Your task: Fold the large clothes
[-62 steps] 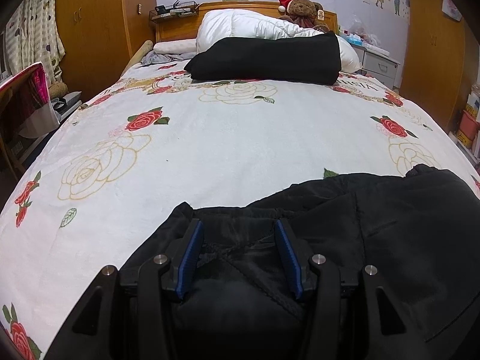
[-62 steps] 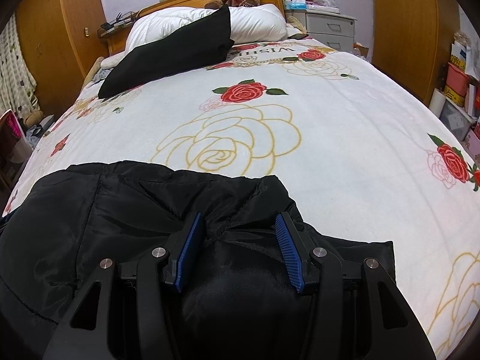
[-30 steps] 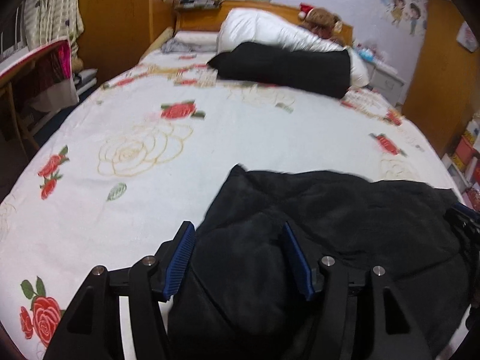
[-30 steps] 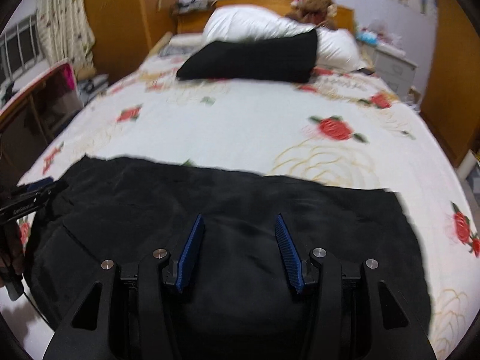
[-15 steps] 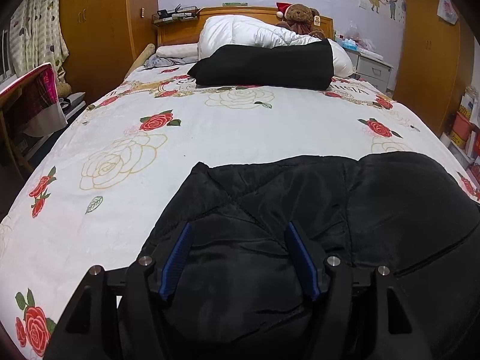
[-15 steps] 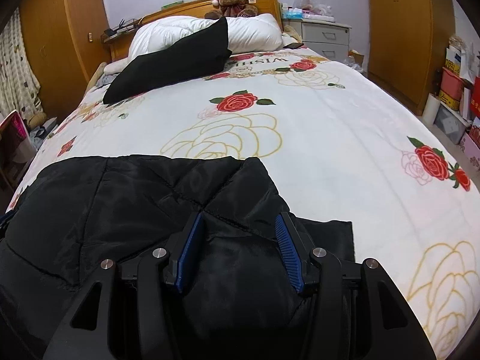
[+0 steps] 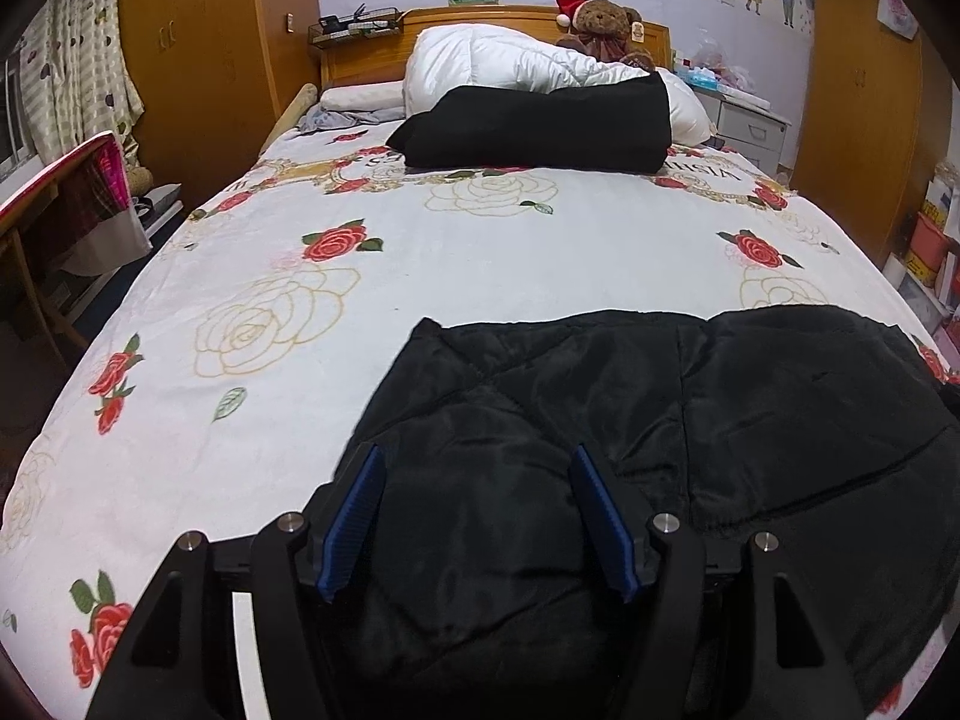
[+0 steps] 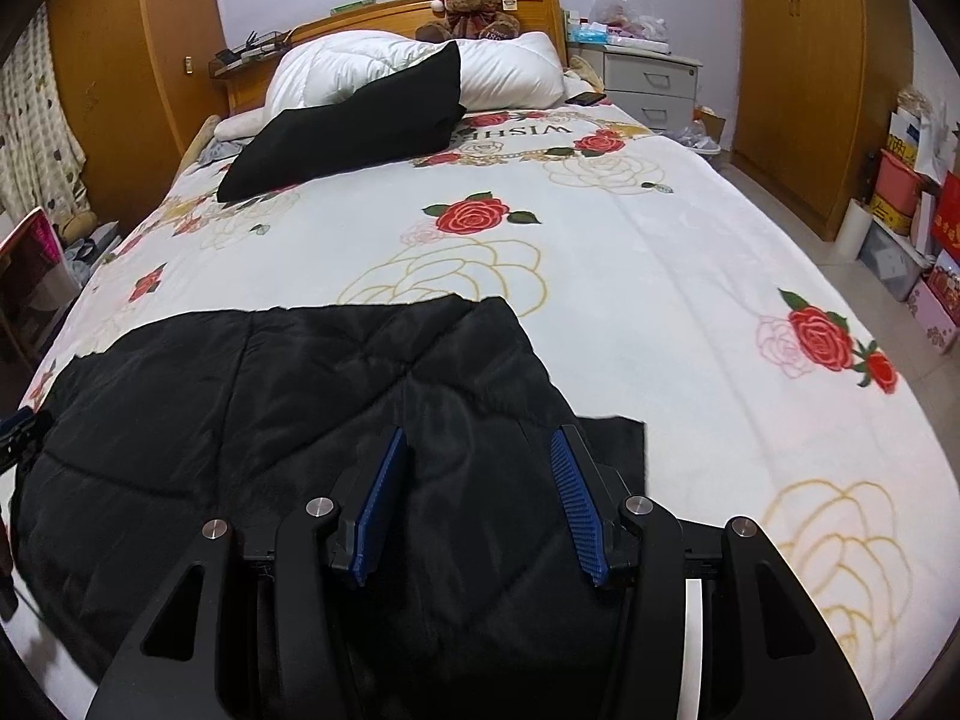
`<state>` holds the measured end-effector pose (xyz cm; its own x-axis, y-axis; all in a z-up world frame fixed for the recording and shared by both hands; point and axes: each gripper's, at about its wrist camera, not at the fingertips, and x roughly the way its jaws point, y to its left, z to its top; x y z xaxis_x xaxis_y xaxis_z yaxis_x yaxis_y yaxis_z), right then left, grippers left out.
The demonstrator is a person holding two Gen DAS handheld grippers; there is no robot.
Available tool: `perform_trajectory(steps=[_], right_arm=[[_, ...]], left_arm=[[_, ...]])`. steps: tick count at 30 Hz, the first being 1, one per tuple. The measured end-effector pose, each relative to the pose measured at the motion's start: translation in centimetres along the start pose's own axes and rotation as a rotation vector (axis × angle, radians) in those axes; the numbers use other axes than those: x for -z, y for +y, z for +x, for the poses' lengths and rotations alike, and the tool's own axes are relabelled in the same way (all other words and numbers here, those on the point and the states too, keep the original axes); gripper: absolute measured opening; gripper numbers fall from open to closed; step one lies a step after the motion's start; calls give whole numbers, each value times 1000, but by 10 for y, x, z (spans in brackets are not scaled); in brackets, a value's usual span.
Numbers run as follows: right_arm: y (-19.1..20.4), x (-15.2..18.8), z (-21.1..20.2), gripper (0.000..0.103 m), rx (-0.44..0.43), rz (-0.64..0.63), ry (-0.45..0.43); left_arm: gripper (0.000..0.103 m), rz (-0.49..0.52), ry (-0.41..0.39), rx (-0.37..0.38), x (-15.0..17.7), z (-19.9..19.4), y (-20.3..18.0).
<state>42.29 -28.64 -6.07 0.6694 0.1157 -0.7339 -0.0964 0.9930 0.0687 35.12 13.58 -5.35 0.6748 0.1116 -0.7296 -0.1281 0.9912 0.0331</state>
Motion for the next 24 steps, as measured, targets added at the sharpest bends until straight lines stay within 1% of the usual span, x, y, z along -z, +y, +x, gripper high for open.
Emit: perform_trajectory(steps=[8, 10, 12, 17, 19, 24], right_arm=[[-6, 14, -49, 52, -25, 3, -2], [-12, 24, -58, 56, -32, 12, 6], [-17, 35, -61, 56, -42, 22, 26], [-32, 56, -46, 57, -37, 44, 99], [-38, 58, -41, 57, -53, 67, 109], [-50, 52, -21, 61, -85, 93, 128]], left_arm=[[67, -29, -27, -10, 11, -37, 19], [67, -47, -28, -14, 17, -43, 27], [67, -72, -15, -15, 26, -44, 36], [67, -120, 51, -22, 46, -30, 50], [67, -144, 65, -13, 51, -24, 54], [69, -184, 83, 20, 50, -6, 59]])
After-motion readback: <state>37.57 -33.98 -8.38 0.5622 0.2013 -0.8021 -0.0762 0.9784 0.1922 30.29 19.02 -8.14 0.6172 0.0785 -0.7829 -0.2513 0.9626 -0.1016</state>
